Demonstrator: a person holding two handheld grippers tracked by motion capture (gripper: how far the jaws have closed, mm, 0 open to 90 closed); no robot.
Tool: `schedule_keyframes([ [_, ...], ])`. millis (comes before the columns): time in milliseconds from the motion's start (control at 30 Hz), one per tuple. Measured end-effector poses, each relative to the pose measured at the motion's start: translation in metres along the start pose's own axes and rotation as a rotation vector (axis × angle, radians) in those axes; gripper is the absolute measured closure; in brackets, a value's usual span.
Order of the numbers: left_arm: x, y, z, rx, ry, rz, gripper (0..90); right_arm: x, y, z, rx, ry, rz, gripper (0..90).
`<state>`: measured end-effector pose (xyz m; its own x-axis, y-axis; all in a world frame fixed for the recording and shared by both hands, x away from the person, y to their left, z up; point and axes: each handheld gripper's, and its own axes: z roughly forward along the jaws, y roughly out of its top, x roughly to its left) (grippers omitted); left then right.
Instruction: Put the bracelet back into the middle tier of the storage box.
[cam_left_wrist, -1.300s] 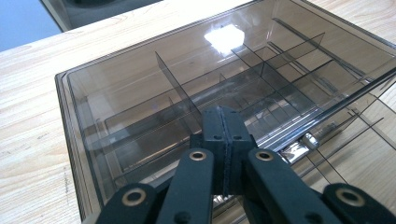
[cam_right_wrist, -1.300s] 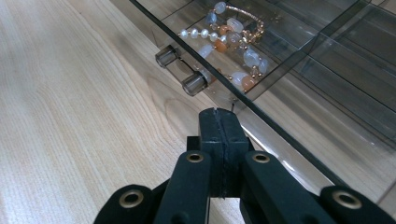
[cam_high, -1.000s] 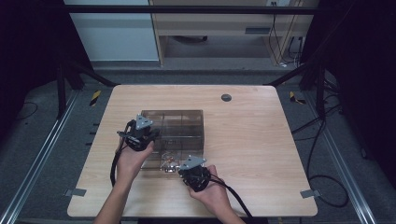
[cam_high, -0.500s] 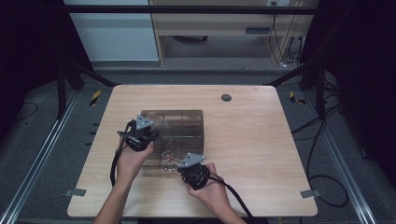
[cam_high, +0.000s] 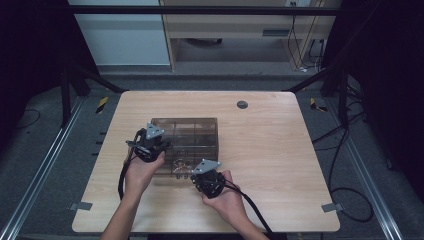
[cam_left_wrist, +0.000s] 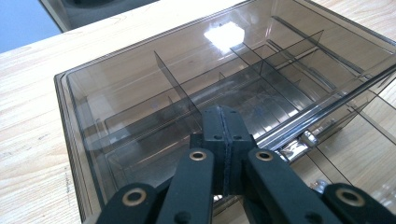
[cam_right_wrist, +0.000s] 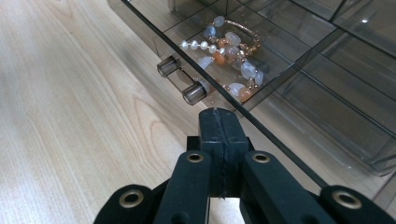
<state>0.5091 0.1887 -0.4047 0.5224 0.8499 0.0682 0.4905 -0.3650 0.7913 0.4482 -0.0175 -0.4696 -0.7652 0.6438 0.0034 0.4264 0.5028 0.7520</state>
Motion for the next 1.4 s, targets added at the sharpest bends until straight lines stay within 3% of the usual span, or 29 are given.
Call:
schedule_keyframes([
  [633,0.000,0.000,0.000,-0.012,-0.011,0.018,89.6,-0.010,0.002,0.004,0.013,-0.016,0.007,90.0],
  [900,0.000,-0.001,-0.001,-0.010,-0.004,-0.002,89.7,-0.015,0.003,0.007,0.017,-0.025,0.013,90.0],
  [1400,-0.001,-0.001,0.000,-0.010,0.004,0.004,89.7,-0.020,0.005,0.010,0.020,-0.030,0.023,90.0],
])
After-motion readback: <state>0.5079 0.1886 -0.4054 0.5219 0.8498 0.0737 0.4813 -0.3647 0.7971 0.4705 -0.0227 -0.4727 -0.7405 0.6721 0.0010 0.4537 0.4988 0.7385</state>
